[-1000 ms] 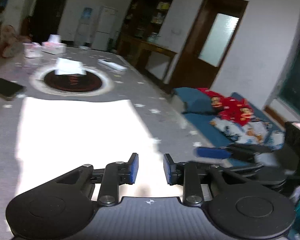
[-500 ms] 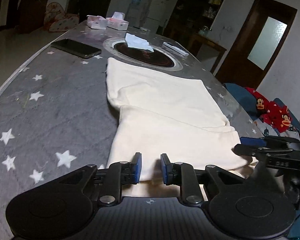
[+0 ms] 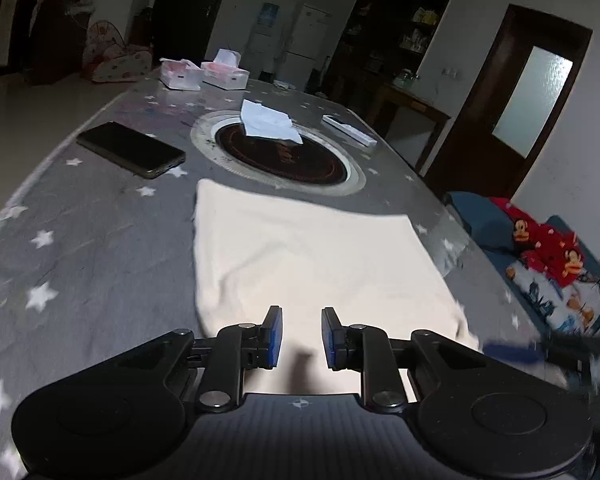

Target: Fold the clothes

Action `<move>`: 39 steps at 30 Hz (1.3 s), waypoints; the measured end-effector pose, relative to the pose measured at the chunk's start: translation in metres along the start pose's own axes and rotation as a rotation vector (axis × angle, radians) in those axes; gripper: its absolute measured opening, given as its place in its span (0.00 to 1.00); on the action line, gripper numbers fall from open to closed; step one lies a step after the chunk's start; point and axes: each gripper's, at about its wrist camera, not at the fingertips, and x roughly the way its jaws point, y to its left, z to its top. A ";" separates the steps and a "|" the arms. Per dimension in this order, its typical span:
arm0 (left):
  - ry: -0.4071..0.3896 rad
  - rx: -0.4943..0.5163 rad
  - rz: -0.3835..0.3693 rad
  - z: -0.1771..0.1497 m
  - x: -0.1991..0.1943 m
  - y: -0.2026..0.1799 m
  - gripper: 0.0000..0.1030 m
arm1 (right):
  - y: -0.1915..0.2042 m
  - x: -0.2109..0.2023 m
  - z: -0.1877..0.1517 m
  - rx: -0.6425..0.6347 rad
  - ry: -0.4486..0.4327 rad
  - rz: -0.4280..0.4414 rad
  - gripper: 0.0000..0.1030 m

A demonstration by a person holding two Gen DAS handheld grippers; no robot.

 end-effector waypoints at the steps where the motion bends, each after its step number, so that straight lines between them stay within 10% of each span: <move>1: 0.008 -0.016 -0.002 0.005 0.008 0.004 0.23 | 0.001 0.002 0.000 -0.002 0.003 0.011 0.34; 11: 0.062 -0.102 0.070 0.038 0.066 0.049 0.21 | 0.005 0.011 -0.003 -0.034 0.033 0.088 0.51; 25: 0.011 0.160 0.276 0.046 0.083 0.039 0.10 | 0.004 0.010 -0.012 -0.065 0.045 0.071 0.58; 39: 0.043 0.268 -0.009 -0.025 0.000 -0.019 0.15 | 0.011 0.012 -0.008 -0.097 0.051 0.087 0.44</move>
